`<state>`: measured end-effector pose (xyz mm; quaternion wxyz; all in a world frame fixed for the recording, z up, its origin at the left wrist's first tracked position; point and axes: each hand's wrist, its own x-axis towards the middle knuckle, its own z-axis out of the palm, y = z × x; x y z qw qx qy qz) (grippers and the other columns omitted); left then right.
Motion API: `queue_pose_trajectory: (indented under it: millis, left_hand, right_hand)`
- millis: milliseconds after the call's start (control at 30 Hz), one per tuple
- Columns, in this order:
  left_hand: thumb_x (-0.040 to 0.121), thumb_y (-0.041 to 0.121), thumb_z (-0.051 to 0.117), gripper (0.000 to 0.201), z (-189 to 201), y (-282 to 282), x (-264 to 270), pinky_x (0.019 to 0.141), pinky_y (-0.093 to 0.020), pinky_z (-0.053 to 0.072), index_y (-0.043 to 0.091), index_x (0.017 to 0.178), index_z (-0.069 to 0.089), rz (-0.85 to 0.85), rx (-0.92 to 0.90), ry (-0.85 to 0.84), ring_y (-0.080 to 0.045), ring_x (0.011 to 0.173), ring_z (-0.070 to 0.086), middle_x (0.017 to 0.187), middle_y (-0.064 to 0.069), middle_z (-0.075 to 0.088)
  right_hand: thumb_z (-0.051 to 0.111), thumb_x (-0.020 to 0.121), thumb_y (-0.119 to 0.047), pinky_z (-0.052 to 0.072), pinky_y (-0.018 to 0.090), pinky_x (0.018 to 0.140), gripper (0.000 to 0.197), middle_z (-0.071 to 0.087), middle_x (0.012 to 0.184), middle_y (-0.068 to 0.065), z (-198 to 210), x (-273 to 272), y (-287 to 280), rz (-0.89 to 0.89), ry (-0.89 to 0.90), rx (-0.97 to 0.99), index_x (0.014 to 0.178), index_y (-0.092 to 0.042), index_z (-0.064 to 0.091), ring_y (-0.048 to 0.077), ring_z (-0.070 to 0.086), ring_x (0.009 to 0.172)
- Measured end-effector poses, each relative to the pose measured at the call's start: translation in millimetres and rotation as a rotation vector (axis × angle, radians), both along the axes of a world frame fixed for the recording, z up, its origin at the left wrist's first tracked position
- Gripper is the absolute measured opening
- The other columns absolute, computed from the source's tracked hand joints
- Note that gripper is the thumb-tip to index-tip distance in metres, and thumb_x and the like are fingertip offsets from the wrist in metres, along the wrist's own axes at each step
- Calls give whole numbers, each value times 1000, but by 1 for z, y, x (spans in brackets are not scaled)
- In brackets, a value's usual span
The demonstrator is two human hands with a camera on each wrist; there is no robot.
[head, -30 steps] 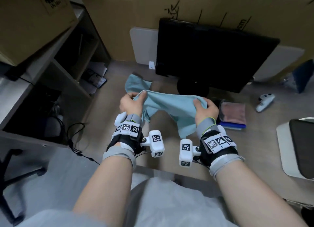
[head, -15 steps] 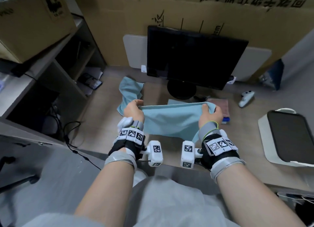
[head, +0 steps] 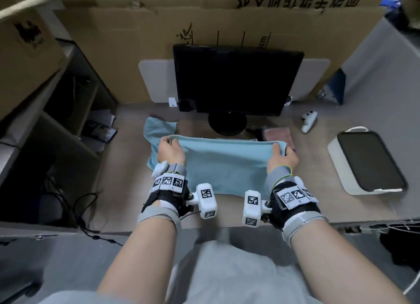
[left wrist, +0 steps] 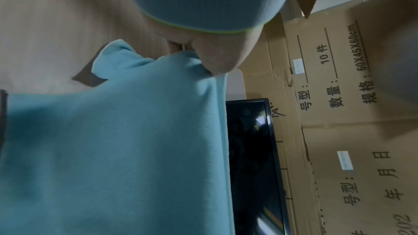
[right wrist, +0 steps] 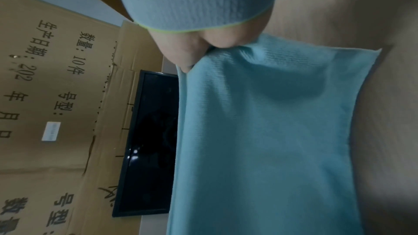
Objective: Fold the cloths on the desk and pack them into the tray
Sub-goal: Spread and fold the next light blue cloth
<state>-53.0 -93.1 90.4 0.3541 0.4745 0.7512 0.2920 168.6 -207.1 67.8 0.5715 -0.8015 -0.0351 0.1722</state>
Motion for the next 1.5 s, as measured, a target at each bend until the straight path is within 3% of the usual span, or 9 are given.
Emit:
queue_pose_trajectory:
  millis: [167,367,467,567,800,967,1233,1367,1500]
  left_hand:
    - [98,31,46,30,-15,5,3,73,-31,34,9,109,62,-44,-94,30,-32,90,56,104,-14,67]
    - [98,28,45,32,-37,-3,10,70,-33,36,3,102,65,-67,-195,83,-33,78,50,101,-22,68]
    - [101,26,39,35,-27,-2,23,74,-34,34,1,110,63,-85,-181,76,-38,92,55,110,-24,65]
    - [103,23,34,35,-7,1,45,84,-35,37,2,117,58,-37,-86,3,-39,109,55,120,-23,61]
    - [102,27,34,30,42,8,80,75,-26,30,10,106,58,120,169,-135,-26,89,49,97,-12,61]
    - [101,21,38,21,51,-12,87,58,-20,29,12,88,51,115,328,-189,-13,69,42,68,8,44]
    - [99,19,40,25,-27,-75,68,71,-26,31,7,97,62,144,53,-119,-23,85,48,86,-10,56]
    - [97,22,42,32,-74,-109,43,80,-34,41,2,107,65,62,-133,-31,-35,98,58,105,-20,64]
    - [95,24,45,30,-112,-138,19,79,-34,43,4,101,67,-31,-247,-8,-38,96,61,103,-21,67]
  right_hand:
    - [61,89,-29,31,26,63,17,51,75,8,-4,0,-18,-18,-24,-190,87,-14,67,24,38,70]
    - [55,91,-28,35,32,64,31,52,75,18,-20,10,-27,-46,47,-314,85,1,62,27,37,68]
    - [47,96,-25,34,33,70,25,54,83,18,-13,25,-23,10,52,-318,87,-4,58,30,42,74]
    - [42,99,-22,35,31,75,32,57,94,19,0,48,-12,60,34,-215,108,4,59,31,49,83]
    - [44,96,-5,31,18,48,8,37,78,11,50,87,17,62,20,261,94,-3,52,14,30,59]
    - [47,91,0,25,22,47,18,28,62,2,55,110,5,120,58,362,75,-9,45,4,25,44]
    - [49,89,0,28,21,52,33,34,62,-1,-9,98,-57,79,187,187,61,-16,41,4,33,46]
    - [51,89,-5,31,29,63,28,42,65,2,-64,78,-104,57,234,-98,63,-13,46,23,36,70]
    - [51,91,-11,36,31,73,14,50,85,13,-107,54,-147,13,260,-279,92,0,59,24,42,77]
